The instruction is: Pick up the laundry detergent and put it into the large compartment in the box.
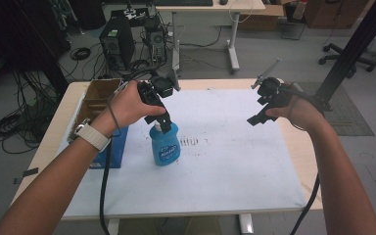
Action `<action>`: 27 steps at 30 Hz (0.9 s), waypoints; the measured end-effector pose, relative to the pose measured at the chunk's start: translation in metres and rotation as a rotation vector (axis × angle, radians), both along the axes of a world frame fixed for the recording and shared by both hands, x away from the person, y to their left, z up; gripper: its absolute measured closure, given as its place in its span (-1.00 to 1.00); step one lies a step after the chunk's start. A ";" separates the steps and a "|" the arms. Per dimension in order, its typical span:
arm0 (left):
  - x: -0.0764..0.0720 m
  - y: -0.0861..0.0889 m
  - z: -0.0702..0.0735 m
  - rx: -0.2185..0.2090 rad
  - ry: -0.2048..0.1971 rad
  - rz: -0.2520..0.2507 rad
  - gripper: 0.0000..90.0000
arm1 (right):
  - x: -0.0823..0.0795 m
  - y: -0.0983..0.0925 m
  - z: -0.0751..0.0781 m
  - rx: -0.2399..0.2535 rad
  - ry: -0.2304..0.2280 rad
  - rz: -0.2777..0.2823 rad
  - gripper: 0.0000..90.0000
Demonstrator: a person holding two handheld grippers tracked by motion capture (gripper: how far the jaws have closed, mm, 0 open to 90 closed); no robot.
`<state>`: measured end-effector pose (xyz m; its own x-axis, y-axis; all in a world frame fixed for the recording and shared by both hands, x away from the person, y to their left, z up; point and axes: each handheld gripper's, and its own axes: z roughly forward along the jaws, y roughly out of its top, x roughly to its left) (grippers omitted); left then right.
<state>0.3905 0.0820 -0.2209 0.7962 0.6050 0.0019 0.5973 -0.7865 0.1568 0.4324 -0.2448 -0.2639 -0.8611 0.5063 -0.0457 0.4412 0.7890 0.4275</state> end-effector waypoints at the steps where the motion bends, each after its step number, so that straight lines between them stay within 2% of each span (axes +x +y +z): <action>1: 0.000 0.000 -0.002 0.000 0.005 0.000 -0.79 | 0.000 0.001 0.000 0.000 0.003 0.002 -0.82; 6: 0.002 -0.002 -0.006 -0.002 -0.001 -0.010 -0.79 | 0.001 0.002 -0.001 0.001 0.005 0.004 -0.82; 11: 0.002 -0.005 -0.014 0.007 0.013 -0.016 -0.79 | 0.001 0.002 -0.001 0.002 0.004 0.006 -0.82; 15: 0.003 -0.006 -0.021 -0.003 0.019 -0.017 -0.79 | 0.001 0.001 -0.002 -0.001 0.005 0.007 -0.82; 23: 0.003 -0.009 -0.027 -0.003 0.015 -0.026 -0.79 | 0.002 0.000 -0.003 -0.001 0.008 0.005 -0.82; 27: 0.005 -0.011 -0.034 0.002 0.022 -0.022 -0.79 | 0.002 0.001 -0.004 -0.002 0.010 0.004 -0.82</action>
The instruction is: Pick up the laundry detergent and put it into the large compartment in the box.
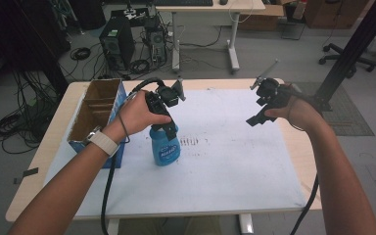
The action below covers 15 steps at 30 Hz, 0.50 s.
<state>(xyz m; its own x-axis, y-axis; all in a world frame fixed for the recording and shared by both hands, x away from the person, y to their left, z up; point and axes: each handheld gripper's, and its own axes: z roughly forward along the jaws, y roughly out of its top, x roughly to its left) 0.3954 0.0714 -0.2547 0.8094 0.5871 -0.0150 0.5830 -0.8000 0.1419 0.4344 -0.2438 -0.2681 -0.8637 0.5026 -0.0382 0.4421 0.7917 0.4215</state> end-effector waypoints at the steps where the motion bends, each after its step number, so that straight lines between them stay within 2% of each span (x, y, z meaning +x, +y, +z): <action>1: 0.000 0.000 0.000 0.000 0.000 0.000 -0.79 | 0.000 0.000 0.000 0.000 0.000 0.000 -0.82; 15: 0.003 0.000 -0.009 -0.003 -0.010 0.004 -0.80 | 0.000 0.002 -0.002 -0.001 0.004 0.004 -0.82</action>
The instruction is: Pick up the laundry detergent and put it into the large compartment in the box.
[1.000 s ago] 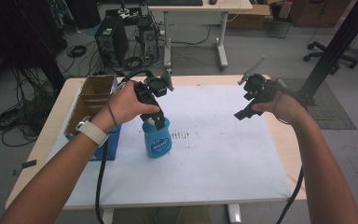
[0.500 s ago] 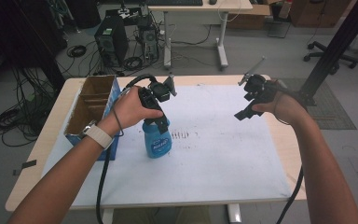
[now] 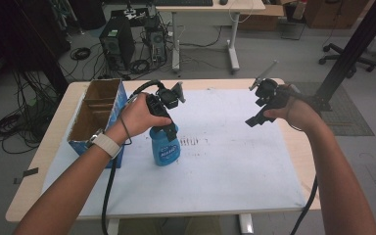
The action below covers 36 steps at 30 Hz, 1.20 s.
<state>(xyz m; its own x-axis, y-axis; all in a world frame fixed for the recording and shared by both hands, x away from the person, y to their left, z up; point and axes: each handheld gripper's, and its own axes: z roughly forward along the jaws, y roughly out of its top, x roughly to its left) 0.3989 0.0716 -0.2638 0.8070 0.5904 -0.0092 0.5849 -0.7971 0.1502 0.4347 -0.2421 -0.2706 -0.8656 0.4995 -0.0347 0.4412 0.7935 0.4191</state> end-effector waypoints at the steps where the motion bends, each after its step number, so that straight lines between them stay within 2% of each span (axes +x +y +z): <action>1: 0.000 0.000 -0.001 0.000 -0.001 0.001 -0.80 | 0.000 0.000 0.000 0.001 0.001 0.000 -0.82; 21: 0.002 -0.003 -0.018 0.003 0.016 -0.009 -0.78 | 0.001 0.001 -0.002 0.002 0.003 0.002 -0.82; 36: 0.005 -0.001 -0.024 -0.003 0.031 -0.001 -0.58 | 0.001 0.001 -0.003 0.000 0.007 0.005 -0.82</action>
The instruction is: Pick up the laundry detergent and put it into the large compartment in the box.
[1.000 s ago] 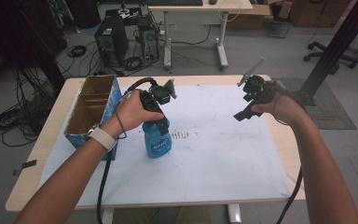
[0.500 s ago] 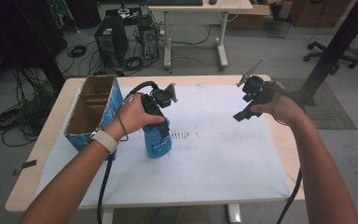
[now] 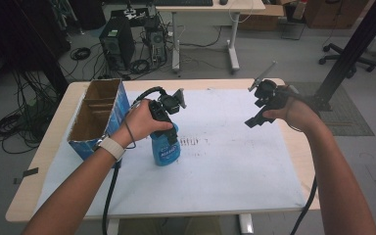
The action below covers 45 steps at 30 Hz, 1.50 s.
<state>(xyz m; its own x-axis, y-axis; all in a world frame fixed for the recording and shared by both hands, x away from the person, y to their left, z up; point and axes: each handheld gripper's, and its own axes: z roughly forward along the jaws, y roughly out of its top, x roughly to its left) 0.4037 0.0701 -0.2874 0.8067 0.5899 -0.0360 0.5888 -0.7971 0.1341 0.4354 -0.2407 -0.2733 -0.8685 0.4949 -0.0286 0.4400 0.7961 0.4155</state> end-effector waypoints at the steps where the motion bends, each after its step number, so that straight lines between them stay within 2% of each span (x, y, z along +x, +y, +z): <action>1: 0.000 0.000 0.000 0.001 -0.001 -0.001 -0.57 | 0.000 0.000 0.000 0.002 0.000 0.002 -0.82; 15: -0.001 -0.001 0.000 -0.001 -0.011 -0.007 -0.29 | -0.001 -0.001 0.001 0.001 0.002 0.000 -0.82; 24: -0.001 0.001 0.000 0.007 -0.024 -0.005 -0.19 | -0.002 -0.001 0.001 0.003 0.003 0.003 -0.82; 38: -0.002 0.002 0.001 -0.003 -0.042 -0.002 -0.17 | -0.003 -0.001 0.001 0.001 0.004 0.002 -0.82; 45: -0.005 0.005 0.008 -0.016 -0.043 0.002 -0.17 | -0.004 -0.001 0.002 0.002 0.000 0.002 -0.82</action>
